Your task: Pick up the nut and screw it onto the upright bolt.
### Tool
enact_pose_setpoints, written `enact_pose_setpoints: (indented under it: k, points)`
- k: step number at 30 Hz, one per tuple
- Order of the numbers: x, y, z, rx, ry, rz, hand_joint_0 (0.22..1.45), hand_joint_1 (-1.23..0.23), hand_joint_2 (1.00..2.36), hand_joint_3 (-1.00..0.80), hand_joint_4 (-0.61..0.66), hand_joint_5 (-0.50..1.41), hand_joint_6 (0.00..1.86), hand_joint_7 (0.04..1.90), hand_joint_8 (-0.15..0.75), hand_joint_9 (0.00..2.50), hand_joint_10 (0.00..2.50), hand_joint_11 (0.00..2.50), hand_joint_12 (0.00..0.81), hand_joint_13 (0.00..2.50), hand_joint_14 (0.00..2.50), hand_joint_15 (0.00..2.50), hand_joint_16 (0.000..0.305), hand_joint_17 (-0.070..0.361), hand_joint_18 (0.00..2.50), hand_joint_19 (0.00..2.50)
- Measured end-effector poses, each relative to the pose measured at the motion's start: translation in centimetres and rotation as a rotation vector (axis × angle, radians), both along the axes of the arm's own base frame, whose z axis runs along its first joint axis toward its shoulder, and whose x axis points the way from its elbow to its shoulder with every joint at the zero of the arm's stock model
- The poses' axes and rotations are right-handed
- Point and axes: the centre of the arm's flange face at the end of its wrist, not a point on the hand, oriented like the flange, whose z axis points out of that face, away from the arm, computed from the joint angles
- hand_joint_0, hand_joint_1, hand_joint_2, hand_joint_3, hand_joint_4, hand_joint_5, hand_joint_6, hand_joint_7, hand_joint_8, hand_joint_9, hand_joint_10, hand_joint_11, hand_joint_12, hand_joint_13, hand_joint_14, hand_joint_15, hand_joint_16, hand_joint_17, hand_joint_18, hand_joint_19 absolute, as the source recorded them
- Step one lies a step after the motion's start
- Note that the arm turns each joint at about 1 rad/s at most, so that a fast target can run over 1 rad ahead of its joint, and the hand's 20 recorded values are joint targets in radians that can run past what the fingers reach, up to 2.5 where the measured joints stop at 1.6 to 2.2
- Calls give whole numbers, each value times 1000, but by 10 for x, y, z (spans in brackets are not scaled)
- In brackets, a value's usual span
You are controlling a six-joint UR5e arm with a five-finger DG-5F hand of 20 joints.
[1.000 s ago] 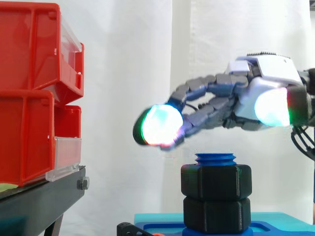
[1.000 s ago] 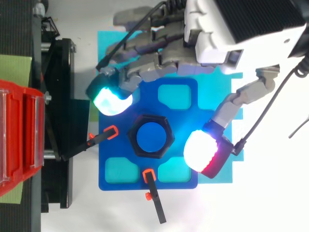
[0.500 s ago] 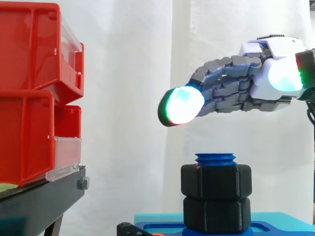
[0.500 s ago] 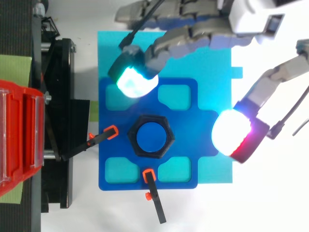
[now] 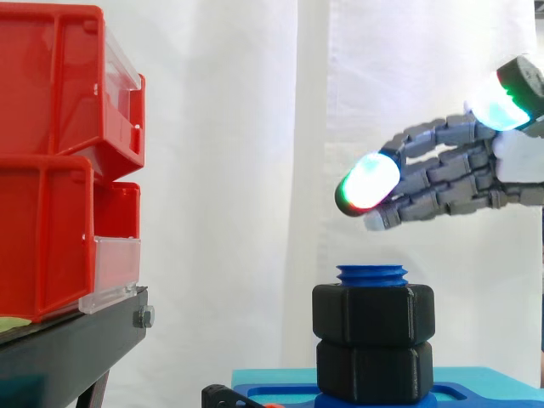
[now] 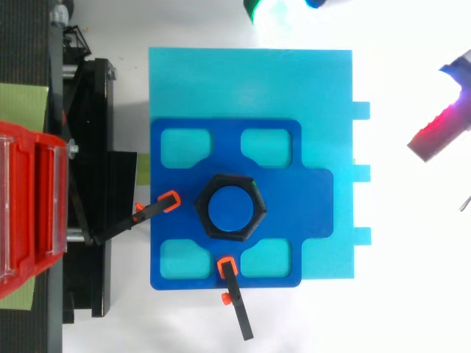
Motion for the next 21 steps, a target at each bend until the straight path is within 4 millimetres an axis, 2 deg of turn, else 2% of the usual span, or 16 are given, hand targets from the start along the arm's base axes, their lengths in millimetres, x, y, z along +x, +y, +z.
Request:
enact_pose_setpoints:
  k: [6, 13, 21]
  points:
    - [-1, 4, -3, 153, 2, -102, 347, -509, 1000, -500, 100, -265, 500, 563, 236, 122, 0, 0, 376, 9, 0, 0, 60, 135, 0, 0]
    - [0, 12, -4, 311, -13, -120, 351, -519, 1000, -500, 102, -265, 501, 569, 238, 138, 0, 0, 374, 16, 0, 0, 60, 135, 0, 0]
    - [0, 12, -4, 335, -15, -124, 356, -527, 1000, -500, 113, -260, 501, 578, 240, 170, 0, 0, 373, 32, 0, 0, 59, 133, 0, 0]
